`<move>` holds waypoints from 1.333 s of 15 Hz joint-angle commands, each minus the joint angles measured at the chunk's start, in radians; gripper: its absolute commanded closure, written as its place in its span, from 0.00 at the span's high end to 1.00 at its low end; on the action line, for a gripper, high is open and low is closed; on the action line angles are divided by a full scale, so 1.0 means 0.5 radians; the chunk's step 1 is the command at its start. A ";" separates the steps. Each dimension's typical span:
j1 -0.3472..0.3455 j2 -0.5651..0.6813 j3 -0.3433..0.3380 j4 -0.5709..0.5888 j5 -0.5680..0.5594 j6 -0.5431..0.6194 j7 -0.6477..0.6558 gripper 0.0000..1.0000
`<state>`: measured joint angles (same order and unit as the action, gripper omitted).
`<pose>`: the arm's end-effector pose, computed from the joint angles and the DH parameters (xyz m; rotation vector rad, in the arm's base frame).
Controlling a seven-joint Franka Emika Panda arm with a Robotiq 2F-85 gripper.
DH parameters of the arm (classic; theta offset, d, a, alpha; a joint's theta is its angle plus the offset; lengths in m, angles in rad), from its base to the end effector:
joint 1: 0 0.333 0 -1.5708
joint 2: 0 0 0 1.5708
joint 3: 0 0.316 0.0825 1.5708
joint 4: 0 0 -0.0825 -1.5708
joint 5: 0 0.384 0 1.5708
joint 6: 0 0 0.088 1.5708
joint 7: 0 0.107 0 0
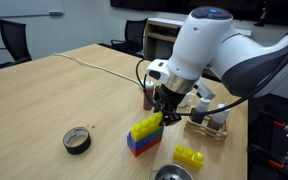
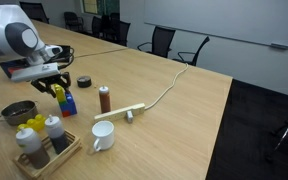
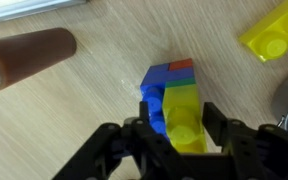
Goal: Detach two of the topmost Legos from the stack of Legos
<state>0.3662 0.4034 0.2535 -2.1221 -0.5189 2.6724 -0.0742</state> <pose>0.4730 0.3531 0.2390 2.5519 1.5836 0.3226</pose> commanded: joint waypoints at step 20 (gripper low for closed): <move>-0.001 -0.093 0.015 -0.019 0.199 0.007 -0.161 0.10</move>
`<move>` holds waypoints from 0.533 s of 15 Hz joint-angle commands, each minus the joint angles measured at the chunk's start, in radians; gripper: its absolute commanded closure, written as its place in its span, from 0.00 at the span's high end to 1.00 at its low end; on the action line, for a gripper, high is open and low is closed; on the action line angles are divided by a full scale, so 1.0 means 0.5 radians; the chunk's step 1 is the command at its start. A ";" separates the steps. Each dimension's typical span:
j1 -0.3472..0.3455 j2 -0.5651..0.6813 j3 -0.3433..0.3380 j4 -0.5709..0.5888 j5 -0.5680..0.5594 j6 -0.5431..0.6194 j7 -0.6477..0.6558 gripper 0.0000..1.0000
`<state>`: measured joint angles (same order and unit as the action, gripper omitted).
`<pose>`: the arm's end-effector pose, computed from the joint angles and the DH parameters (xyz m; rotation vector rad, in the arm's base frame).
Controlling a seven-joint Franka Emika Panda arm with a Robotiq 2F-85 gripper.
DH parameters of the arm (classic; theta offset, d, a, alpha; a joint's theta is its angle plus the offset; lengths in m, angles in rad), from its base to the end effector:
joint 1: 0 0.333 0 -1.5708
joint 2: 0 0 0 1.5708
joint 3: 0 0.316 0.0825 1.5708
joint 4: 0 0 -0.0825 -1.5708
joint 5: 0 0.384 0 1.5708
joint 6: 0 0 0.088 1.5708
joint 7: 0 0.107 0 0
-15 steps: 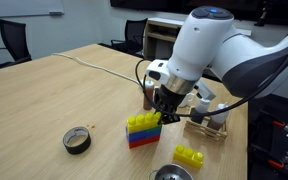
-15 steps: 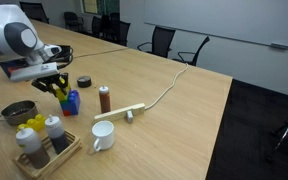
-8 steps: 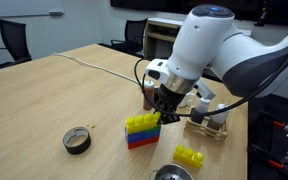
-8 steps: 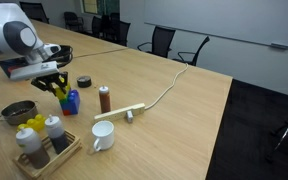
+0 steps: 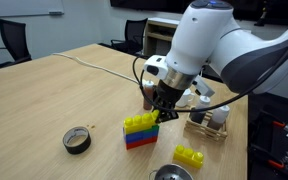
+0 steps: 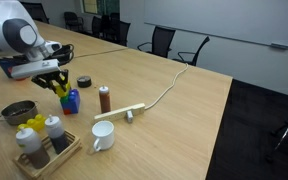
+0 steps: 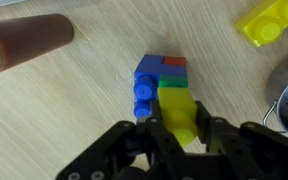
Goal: Detach two of the topmost Legos from the stack of Legos
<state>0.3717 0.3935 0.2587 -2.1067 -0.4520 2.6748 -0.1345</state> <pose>0.4766 0.3602 0.2517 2.5665 1.6113 0.3479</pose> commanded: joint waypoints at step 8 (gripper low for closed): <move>0.010 -0.260 -0.059 -0.148 0.013 0.010 0.132 0.10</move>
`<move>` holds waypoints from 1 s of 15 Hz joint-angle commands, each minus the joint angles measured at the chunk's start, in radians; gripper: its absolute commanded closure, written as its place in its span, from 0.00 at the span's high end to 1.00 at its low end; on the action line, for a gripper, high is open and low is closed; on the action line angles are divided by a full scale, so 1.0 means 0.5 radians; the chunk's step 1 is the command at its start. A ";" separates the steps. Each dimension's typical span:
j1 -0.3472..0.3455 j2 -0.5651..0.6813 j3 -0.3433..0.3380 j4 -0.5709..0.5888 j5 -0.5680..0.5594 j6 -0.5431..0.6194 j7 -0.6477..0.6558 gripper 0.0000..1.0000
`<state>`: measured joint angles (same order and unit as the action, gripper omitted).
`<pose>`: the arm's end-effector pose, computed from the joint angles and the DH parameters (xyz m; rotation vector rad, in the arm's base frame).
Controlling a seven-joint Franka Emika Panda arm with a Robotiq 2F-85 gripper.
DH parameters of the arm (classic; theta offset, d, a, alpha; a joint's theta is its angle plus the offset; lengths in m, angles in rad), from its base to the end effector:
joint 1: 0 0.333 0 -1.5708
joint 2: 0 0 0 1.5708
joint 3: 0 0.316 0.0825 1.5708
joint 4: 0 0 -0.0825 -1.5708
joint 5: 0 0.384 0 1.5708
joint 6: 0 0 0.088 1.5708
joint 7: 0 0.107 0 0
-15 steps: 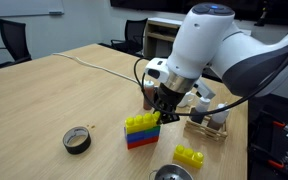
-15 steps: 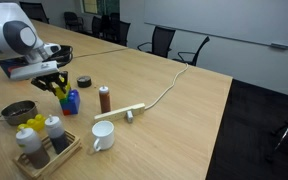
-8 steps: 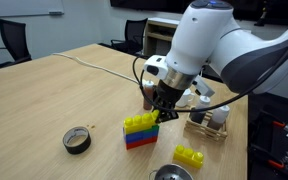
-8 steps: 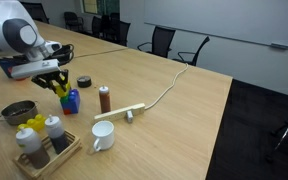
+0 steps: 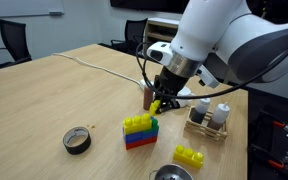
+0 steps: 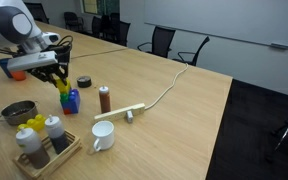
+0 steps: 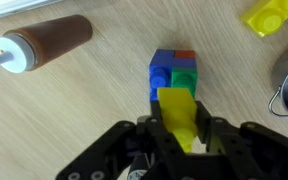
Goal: Detach two of the topmost Legos from the stack of Legos
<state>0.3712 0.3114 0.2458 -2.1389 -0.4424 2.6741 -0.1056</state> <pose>0.4768 0.3504 0.2849 2.5842 1.5395 0.4172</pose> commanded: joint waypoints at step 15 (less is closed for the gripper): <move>0.139 -0.080 -0.229 -0.598 -0.346 0.485 1.422 0.10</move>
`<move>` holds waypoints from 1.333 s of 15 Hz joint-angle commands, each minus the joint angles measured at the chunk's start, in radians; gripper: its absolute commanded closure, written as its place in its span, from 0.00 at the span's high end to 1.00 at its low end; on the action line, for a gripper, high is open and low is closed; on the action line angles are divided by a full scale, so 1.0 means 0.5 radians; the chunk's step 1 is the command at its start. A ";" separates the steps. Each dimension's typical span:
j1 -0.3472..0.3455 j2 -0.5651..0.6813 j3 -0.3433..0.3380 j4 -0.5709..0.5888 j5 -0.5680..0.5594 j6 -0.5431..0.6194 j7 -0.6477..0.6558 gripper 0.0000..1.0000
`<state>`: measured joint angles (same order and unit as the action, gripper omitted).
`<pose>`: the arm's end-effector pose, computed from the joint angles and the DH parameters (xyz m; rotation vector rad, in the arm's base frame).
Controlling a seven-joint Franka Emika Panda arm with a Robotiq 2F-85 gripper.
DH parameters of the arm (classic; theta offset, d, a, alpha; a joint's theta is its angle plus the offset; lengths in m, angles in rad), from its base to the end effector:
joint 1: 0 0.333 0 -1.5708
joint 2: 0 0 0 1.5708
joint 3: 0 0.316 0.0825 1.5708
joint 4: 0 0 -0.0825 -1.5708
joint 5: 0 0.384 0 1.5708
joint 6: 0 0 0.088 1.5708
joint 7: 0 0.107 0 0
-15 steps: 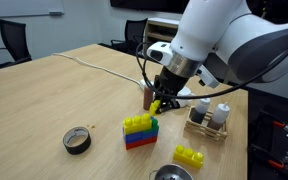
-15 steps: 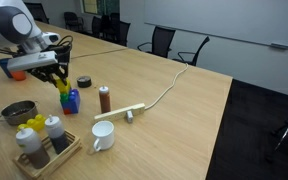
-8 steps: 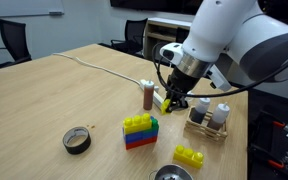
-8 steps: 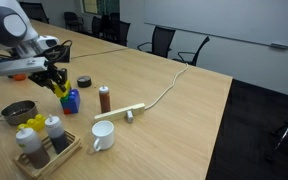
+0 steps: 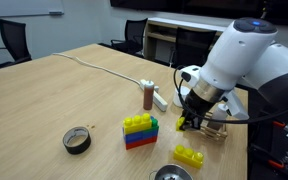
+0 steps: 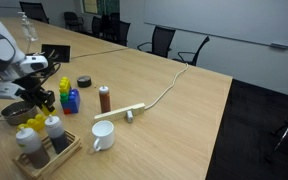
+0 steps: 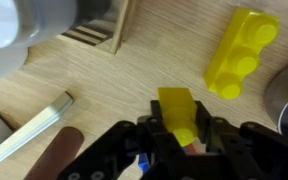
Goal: Detach two of the topmost Legos from the stack of Legos
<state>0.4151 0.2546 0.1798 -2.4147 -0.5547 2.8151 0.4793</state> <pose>0.4019 0.3059 0.2204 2.9096 0.9312 0.3390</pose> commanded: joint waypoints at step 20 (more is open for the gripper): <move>0.682 -0.293 -0.630 -0.196 -0.531 0.204 1.013 1.00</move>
<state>0.7434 0.2404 -0.1358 -2.4339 -0.8071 2.9674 0.9821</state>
